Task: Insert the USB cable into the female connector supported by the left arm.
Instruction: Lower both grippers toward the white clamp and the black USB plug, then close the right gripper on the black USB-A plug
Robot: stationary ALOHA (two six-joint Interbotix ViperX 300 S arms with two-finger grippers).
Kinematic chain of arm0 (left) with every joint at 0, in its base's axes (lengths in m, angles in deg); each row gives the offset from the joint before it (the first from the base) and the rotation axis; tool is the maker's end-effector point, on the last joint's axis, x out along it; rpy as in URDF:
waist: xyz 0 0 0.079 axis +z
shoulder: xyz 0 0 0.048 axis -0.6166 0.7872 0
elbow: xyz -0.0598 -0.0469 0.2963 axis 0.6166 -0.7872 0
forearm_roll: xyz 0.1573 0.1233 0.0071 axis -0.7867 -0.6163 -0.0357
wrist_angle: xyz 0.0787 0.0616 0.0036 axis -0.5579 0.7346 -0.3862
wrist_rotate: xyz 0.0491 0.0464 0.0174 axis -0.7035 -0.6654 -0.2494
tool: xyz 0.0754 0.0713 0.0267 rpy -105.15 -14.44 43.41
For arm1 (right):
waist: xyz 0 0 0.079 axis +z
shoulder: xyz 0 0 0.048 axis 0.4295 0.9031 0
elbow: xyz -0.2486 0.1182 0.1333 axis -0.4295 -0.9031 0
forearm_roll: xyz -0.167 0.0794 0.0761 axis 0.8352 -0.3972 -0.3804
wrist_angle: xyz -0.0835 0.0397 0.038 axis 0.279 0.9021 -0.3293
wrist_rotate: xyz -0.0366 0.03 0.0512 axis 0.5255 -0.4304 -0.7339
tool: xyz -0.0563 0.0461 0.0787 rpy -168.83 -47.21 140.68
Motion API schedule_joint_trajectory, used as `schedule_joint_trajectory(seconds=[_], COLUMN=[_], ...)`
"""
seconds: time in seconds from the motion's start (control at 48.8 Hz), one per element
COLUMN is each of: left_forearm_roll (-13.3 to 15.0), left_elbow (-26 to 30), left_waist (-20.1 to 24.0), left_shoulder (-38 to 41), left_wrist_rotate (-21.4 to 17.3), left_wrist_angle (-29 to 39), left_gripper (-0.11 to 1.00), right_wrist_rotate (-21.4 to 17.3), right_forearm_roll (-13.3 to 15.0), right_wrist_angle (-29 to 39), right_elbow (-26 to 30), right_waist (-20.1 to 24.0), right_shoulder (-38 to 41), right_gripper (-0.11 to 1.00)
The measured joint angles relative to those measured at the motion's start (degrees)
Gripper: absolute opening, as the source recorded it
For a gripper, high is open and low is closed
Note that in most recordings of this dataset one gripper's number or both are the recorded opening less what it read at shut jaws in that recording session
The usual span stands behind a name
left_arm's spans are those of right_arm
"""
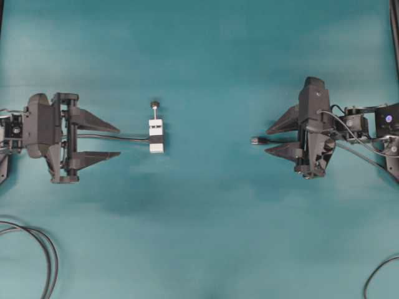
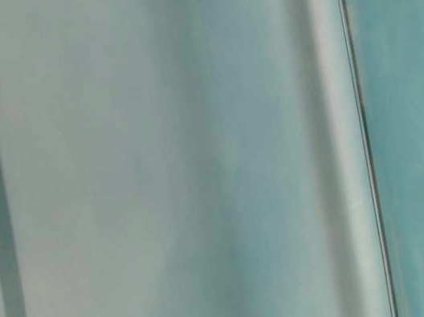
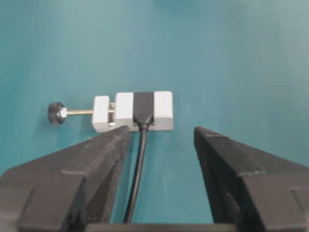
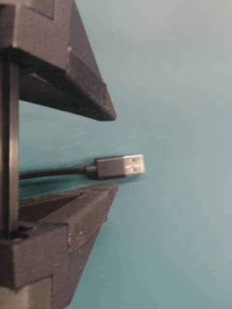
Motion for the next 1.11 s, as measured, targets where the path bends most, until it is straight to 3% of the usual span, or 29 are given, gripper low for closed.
schedule_joint_trajectory(seconds=[0.39,1.107], left_forearm_roll=[-0.1,-0.1], left_elbow=[0.1,0.1], left_waist=[0.2,1.1], left_shoulder=[1.5,1.6], left_wrist_rotate=[0.1,0.1], left_wrist_angle=[-1.1,0.0], left_gripper=[0.64,0.64], right_wrist_rotate=[0.1,-0.2], right_forearm_roll=[0.0,-0.1], right_wrist_angle=[-4.0,-4.7], right_elbow=[-0.5,0.0], right_waist=[-2.6,-1.9], right_shoulder=[2.4,5.4], right_gripper=[0.58,0.56])
